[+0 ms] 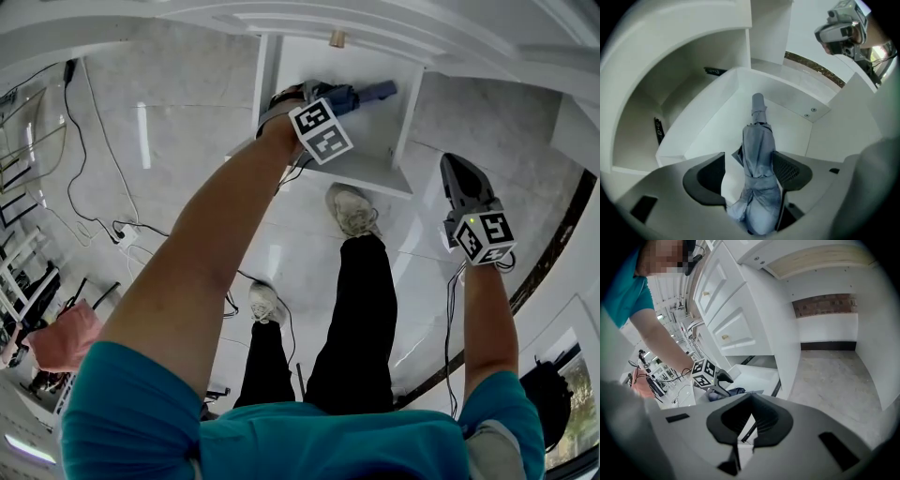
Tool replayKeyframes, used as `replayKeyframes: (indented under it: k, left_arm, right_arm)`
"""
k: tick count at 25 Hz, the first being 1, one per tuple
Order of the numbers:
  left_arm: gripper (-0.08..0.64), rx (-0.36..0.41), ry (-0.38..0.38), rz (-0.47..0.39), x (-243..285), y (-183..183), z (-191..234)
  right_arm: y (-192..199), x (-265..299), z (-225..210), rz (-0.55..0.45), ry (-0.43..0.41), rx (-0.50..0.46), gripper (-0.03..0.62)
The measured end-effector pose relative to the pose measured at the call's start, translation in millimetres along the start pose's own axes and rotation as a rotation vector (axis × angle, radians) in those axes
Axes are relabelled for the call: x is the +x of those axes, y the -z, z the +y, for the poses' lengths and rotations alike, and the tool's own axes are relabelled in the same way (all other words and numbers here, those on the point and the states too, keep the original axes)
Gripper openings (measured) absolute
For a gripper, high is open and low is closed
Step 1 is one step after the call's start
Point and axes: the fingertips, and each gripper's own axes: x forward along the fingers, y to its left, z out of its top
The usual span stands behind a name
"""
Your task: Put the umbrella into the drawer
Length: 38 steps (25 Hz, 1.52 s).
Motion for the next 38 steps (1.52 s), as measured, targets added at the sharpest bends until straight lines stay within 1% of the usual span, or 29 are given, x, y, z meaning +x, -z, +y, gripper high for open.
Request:
replayKeyframes:
  k: [4, 7, 9, 13, 15, 17, 20, 21, 23, 24, 25, 27, 29, 32, 36, 38]
  left_arm:
    - [0.313, -0.046, -0.087, -0.093, -22.8, -14.1, 20.8]
    - [0.313, -0.057, -0.128, -0.142, -42.3, -20.8, 27.7]
    - [0.313, -0.066, -0.144, -0.163, -54.7, -22.8, 30.6]
    - [0.302, -0.120, -0.146, -0.222, -87.7, -30.0, 31.4]
    - [0.264, -0.136, -0.149, -0.259, -108.1, -33.9, 28.8]
    - [0.210, -0.152, -0.149, -0.296, -128.4, -36.5, 24.2]
    - [0.142, -0.184, -0.155, -0.331, -157.2, -36.6, 21.2]
    - [0.109, -0.198, -0.158, -0.340, -167.8, -36.3, 21.6]
    - [0.045, -0.226, -0.154, -0.363, -191.8, -37.2, 21.1]
    - [0.024, -0.237, -0.143, -0.379, -205.2, -38.6, 19.3]
    - [0.017, -0.250, -0.125, -0.396, -219.4, -40.5, 17.1]
    - [0.015, -0.288, -0.085, -0.431, -248.4, -44.9, 14.4]
    - [0.015, -0.337, -0.062, -0.457, -277.3, -48.0, 18.5]
    - [0.014, -0.387, -0.064, -0.489, -324.0, -48.9, 28.8]
    - [0.014, -0.393, -0.077, -0.531, -394.0, -49.0, 33.5]
    - [0.014, -0.428, -0.093, -0.565, -432.7, -48.1, 37.6]
  right_arm:
    - [-11.1, 2.5, 2.0, -0.011, 0.001, -0.023, 0.023]
    - [-17.9, -2.1, 8.2, -0.022, 0.002, -0.023, 0.023]
    - [-21.2, -5.2, 12.0, -0.029, 0.003, -0.022, 0.023]
    - [-29.0, -12.7, 21.8, -0.036, 0.001, -0.018, 0.023]
    - [-35.0, -18.0, 28.1, -0.041, 0.000, -0.016, 0.023]
    - [-42.2, -25.1, 35.6, -0.050, 0.001, -0.014, 0.023]
    - [-57.2, -36.1, 48.3, -0.072, 0.007, -0.013, 0.023]
    - [-63.6, -40.0, 53.1, -0.080, 0.009, -0.013, 0.023]
    - [-78.3, -50.0, 63.0, -0.094, 0.012, -0.016, 0.023]
    - [-86.5, -55.9, 68.0, -0.100, 0.014, -0.020, 0.023]
    - [-95.4, -62.0, 72.8, -0.105, 0.015, -0.025, 0.023]
    - [-114.6, -74.0, 81.5, -0.118, 0.016, -0.032, 0.023]
    - [-136.8, -84.9, 89.8, -0.137, 0.016, -0.034, 0.023]
    - [-172.5, -103.1, 107.5, -0.162, 0.007, -0.043, 0.023]
    - [-224.3, -131.3, 140.2, -0.186, -0.031, -0.079, 0.023]
    - [-250.7, -145.4, 156.3, -0.204, -0.054, -0.088, 0.023]
